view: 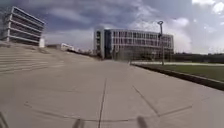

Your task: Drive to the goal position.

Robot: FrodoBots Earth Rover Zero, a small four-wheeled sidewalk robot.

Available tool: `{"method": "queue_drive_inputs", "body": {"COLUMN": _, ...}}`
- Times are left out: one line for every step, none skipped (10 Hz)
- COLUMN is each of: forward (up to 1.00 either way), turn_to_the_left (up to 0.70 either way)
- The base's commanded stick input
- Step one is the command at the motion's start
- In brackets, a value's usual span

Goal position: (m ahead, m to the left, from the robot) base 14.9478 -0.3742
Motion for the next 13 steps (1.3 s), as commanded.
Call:
{"method": "queue_drive_inputs", "body": {"forward": 0.70, "turn_to_the_left": 0.01}}
{"method": "queue_drive_inputs", "body": {"forward": 0.70, "turn_to_the_left": 0.02}}
{"method": "queue_drive_inputs", "body": {"forward": 0.70, "turn_to_the_left": 0.04}}
{"method": "queue_drive_inputs", "body": {"forward": 0.70, "turn_to_the_left": 0.18}}
{"method": "queue_drive_inputs", "body": {"forward": 0.70, "turn_to_the_left": 0.34}}
{"method": "queue_drive_inputs", "body": {"forward": 0.70, "turn_to_the_left": 0.21}}
{"method": "queue_drive_inputs", "body": {"forward": 0.70, "turn_to_the_left": 0.05}}
{"method": "queue_drive_inputs", "body": {"forward": 0.70, "turn_to_the_left": 0.03}}
{"method": "queue_drive_inputs", "body": {"forward": 0.70, "turn_to_the_left": 0.02}}
{"method": "queue_drive_inputs", "body": {"forward": 0.70, "turn_to_the_left": 0.02}}
{"method": "queue_drive_inputs", "body": {"forward": 0.70, "turn_to_the_left": 0.02}}
{"method": "queue_drive_inputs", "body": {"forward": 0.70, "turn_to_the_left": 0.02}}
{"method": "queue_drive_inputs", "body": {"forward": 0.70, "turn_to_the_left": 0.02}}
